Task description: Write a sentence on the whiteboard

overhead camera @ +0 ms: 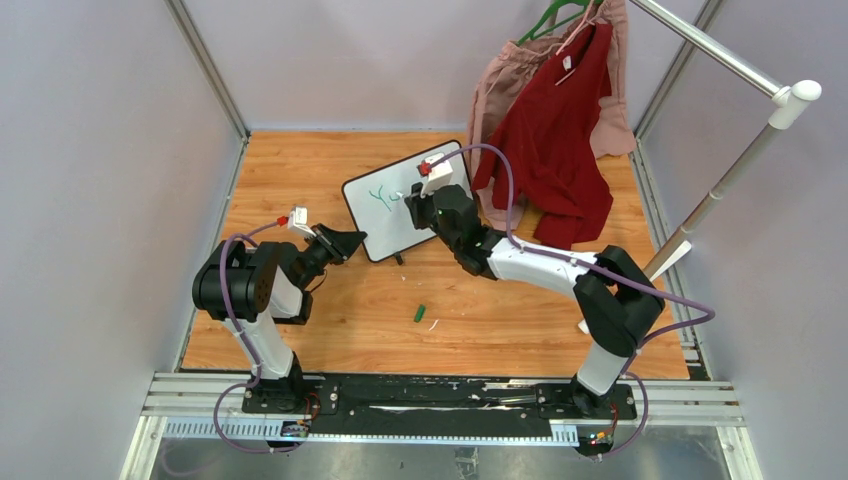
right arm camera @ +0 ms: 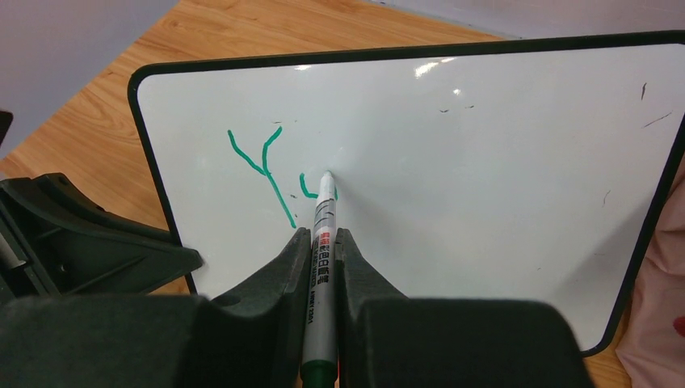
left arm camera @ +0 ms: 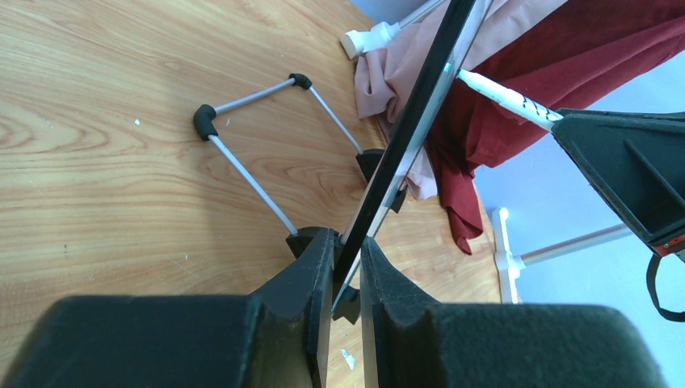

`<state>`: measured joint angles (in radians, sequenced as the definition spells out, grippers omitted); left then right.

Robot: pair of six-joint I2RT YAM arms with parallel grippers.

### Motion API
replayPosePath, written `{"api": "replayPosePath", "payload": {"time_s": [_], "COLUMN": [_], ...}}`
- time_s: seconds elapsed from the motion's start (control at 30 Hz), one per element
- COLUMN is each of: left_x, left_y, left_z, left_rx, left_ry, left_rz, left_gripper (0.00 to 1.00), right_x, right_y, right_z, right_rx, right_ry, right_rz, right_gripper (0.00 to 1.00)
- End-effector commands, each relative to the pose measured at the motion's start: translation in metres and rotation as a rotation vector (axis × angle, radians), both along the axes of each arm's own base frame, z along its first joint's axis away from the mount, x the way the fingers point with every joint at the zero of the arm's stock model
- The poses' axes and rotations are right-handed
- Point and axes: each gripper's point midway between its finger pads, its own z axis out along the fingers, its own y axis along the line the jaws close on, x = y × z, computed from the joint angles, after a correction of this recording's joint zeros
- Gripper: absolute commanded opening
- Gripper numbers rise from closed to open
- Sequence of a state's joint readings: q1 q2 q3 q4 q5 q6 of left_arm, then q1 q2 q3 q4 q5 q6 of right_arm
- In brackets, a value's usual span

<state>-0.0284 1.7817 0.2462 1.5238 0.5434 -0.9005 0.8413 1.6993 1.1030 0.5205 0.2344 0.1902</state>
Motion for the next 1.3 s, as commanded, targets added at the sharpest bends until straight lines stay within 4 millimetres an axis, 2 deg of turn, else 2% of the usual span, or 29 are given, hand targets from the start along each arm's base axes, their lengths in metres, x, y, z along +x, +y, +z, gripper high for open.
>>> {"api": "replayPosePath", "payload": {"time_s": [0.0,0.77,1.27], "left_x": [0.000,-0.001,-0.001], "left_y": [0.000,-0.001,-0.001], "left_z": [0.009,0.010,0.012], "left_rx": [0.011,0.010,0.009], "left_ry": [-0.046,-0.051,-0.057], "left_rz": [-0.006,-0.009,-0.009], "left_gripper": [0.00,0.00,0.00], "right_x": [0.009,-0.002,0.007], "right_y": [0.003,0.023,0.014], "right_z": [0.011,0.008,0.001], "right_rx": [0.017,0.018,-0.025], "right_ry": [-0.018,-0.005,0.013], "right_rz": [0.002,0.078,0.028], "right_gripper": [0.00,0.00,0.00]}}
